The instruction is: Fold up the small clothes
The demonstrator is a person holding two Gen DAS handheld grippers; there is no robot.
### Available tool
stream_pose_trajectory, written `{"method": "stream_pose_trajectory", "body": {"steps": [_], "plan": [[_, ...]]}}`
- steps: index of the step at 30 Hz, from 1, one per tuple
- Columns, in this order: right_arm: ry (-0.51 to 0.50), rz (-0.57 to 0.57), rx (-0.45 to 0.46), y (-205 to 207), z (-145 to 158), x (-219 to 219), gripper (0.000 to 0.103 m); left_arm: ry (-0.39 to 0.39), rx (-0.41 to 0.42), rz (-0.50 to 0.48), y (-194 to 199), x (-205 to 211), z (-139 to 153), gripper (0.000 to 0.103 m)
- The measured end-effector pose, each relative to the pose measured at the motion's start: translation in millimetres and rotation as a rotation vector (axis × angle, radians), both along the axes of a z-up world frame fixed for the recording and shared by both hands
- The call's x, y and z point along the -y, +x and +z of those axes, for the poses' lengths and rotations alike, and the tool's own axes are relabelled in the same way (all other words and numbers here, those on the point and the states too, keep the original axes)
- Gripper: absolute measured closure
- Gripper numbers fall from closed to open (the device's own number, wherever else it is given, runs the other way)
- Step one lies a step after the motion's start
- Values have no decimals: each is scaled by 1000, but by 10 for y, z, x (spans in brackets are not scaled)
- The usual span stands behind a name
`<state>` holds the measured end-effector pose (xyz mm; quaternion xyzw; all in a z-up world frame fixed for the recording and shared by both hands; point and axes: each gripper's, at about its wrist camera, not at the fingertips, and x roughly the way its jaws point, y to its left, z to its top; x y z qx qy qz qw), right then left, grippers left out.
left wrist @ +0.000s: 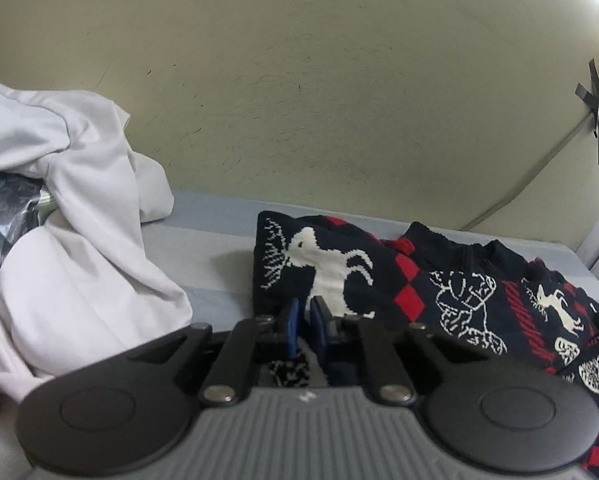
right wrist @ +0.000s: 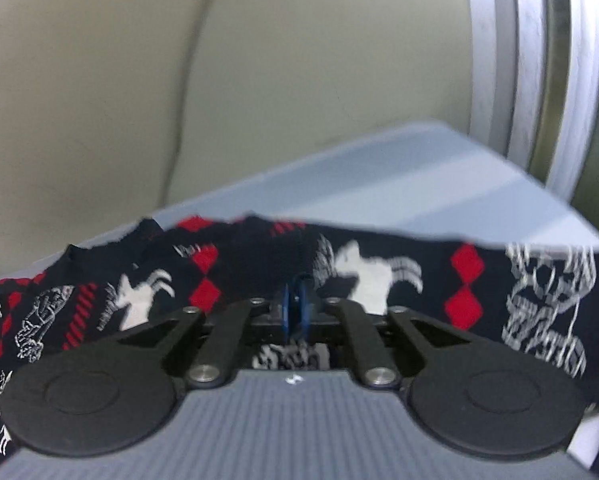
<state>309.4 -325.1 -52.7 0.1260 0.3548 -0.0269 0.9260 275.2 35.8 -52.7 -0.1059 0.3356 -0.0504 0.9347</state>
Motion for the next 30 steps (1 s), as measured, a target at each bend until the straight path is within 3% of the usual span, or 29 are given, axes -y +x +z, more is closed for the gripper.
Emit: {"method": "stream_pose_trajectory", "body": {"steps": [6,10,12,14,16,17,21,26,27,29,30], "plan": [[106,-119,74,-489,230,479,82,-63,4,16,-25,-99,51,92],[216,-229,163,-1188,384,1064,78,-163,98,18,-184,-225,227,91],[247,-301,199,-1544,414,1320,77,-190,125,-24,-233,-193,270,85],[260,-379,232,-1902,405,1540,73,-171,134,-79,-262,-85,268,79],[276,-448,247,-2187,355,1692,62,-128,118,-121,-266,50,231,78],[297,-471,247,-2294,312,1747,61,-102,104,-142,-262,125,199,78],[321,-474,228,-2384,157,1722,58,18,27,-165,-185,366,73,78],[275,-407,166,-2009,3,1514,54,-25,6,-168,-169,309,53,78],[260,-413,137,-1928,-48,1526,56,-29,6,-169,-158,306,54,78],[287,-421,106,-1783,-51,1536,93,-36,8,-170,-164,285,58,78],[363,-405,108,-1752,-16,1561,93,-44,9,-171,-173,251,69,77]]}}
